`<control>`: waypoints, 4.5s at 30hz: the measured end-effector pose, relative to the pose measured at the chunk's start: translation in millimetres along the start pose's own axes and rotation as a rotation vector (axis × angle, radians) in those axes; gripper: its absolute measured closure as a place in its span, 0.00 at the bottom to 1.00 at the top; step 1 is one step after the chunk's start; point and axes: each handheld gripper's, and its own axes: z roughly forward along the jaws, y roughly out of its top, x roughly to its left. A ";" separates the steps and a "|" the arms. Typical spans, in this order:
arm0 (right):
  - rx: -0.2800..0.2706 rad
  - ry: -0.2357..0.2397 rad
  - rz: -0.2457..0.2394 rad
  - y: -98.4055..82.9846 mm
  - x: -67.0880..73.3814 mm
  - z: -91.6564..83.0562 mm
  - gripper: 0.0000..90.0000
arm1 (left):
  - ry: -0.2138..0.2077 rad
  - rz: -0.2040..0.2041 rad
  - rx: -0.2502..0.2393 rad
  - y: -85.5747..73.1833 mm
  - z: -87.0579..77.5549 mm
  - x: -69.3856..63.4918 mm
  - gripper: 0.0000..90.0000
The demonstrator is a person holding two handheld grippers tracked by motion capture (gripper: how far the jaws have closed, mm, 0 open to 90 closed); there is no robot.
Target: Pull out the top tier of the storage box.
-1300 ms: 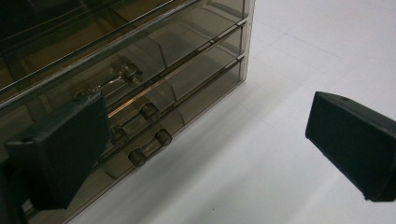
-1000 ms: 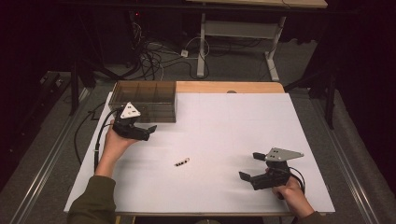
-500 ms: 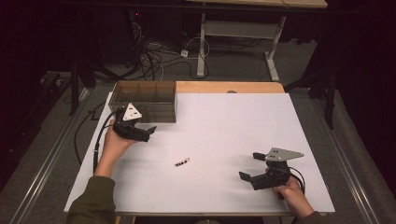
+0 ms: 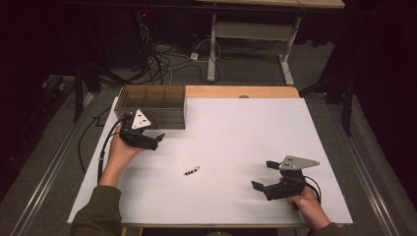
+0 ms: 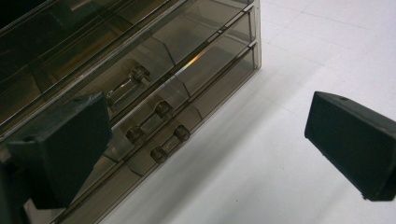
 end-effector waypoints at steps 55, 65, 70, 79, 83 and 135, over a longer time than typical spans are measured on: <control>0.000 0.003 -0.006 -0.3 0.4 -0.2 0.06 | 0.133 0.209 0.060 3.1 0.8 -13.2 0.01; 0.001 0.005 -0.007 -0.4 0.5 0.0 0.06 | 0.151 0.234 0.068 2.8 1.9 -15.0 0.01; 0.000 0.004 -0.007 -0.4 0.5 -0.2 0.06 | 0.167 0.258 0.079 2.5 2.5 -16.2 0.01; 0.000 0.005 -0.008 -0.3 0.5 -0.2 0.06 | 0.193 0.283 0.090 0.6 3.4 -17.5 0.01; 0.001 0.005 -0.007 -0.4 0.5 -0.1 0.06 | 0.207 0.299 0.098 0.1 4.0 -18.3 0.01; -0.002 0.006 0.000 -0.5 -0.3 -0.3 0.06 | 0.442 0.537 0.139 -3.7 4.8 -33.5 0.17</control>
